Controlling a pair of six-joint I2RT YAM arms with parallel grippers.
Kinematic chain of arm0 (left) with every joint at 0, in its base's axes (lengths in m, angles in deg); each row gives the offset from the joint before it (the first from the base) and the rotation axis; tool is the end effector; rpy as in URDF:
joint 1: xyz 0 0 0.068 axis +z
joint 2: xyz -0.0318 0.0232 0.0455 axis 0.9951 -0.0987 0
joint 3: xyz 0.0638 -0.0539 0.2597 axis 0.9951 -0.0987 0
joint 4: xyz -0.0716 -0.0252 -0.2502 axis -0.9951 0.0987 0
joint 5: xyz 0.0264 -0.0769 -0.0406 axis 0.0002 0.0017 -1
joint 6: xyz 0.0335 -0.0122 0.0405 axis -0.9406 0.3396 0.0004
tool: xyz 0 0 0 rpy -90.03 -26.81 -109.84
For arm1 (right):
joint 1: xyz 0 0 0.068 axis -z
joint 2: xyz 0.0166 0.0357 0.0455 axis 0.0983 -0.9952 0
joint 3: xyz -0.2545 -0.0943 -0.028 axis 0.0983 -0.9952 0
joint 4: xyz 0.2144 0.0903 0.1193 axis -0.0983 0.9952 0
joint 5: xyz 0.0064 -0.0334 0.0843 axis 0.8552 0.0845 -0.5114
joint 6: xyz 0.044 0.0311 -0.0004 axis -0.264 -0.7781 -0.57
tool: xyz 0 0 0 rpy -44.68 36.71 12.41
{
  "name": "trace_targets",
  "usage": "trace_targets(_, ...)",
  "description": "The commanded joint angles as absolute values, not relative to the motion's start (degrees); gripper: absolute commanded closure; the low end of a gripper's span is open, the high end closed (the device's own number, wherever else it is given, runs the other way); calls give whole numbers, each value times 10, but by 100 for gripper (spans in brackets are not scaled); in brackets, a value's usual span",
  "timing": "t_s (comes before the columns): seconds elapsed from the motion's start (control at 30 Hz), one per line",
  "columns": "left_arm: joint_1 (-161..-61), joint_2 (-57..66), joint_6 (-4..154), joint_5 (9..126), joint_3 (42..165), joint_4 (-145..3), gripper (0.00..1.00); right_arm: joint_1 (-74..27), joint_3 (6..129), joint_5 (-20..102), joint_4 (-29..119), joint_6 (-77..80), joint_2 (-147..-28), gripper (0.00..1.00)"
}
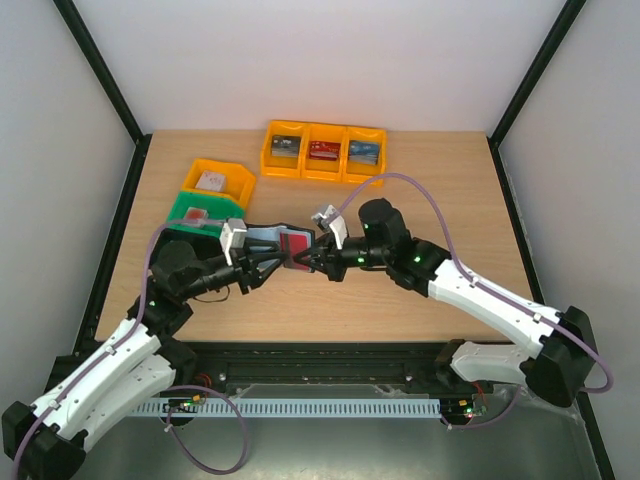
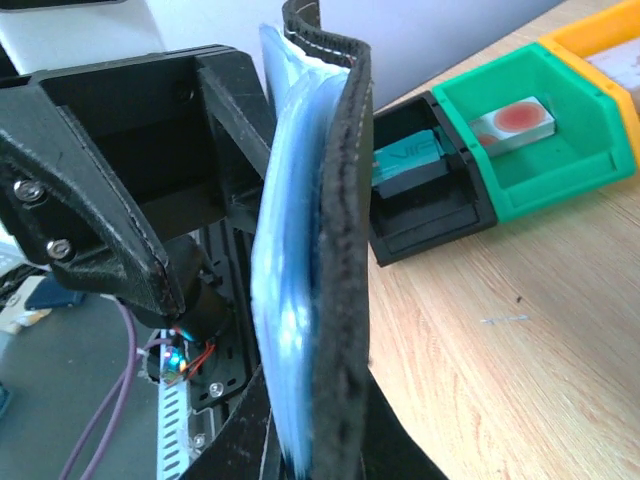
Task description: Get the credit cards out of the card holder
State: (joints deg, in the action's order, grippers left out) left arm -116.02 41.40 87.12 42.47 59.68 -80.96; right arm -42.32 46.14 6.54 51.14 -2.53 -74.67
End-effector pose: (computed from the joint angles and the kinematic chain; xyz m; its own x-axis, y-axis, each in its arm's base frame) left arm 0.1328 -0.1049 0.2974 -0.3399 -0.1899 -0.9211 0.8406 0.3779 -0.3881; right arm 0.1632 0.2165 0.3229 -0.4104 -0.2484 -0.8774 -0.9114 0.0811 0.4033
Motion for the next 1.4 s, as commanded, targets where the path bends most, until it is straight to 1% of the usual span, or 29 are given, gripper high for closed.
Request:
trace_targets(0.0,-1152,416,858,397,607,-805,57,-430,443,-40,400,-10,-711,98)
trace_targets(0.07,-1156,416,837,373,608,-809,57,-431,445,-61,393,-9,-720,98)
trace_targets(0.23,-1172,408,832,365,609,-830,58,-430,455,-93,366,-13,-740,98)
trace_targets(0.47,-1198,392,833,328,619,-884,68,-430,464,-31,332,-38,-775,98)
trace_targets(0.67,-1204,385,846,289,630,-909,68,-431,481,4,315,-54,-807,98)
trace_targets(0.8,-1204,380,871,273,643,-931,70,-431,486,3,309,-58,-823,98)
trace_targets(0.87,-1204,376,884,278,647,-940,79,-431,486,4,299,-67,-830,98)
trace_targets(0.93,-1204,375,888,277,650,-944,95,-431,486,5,293,-73,-835,98)
trace_targets(0.97,-1204,374,887,275,650,-941,97,-431,486,2,291,-72,-836,99)
trace_targets(1.17,-1193,391,889,260,646,-907,98,-424,461,-6,292,-42,-794,97)
trace_targets(1.37,-1179,404,899,245,639,-918,98,-409,448,-36,297,-30,-766,91)
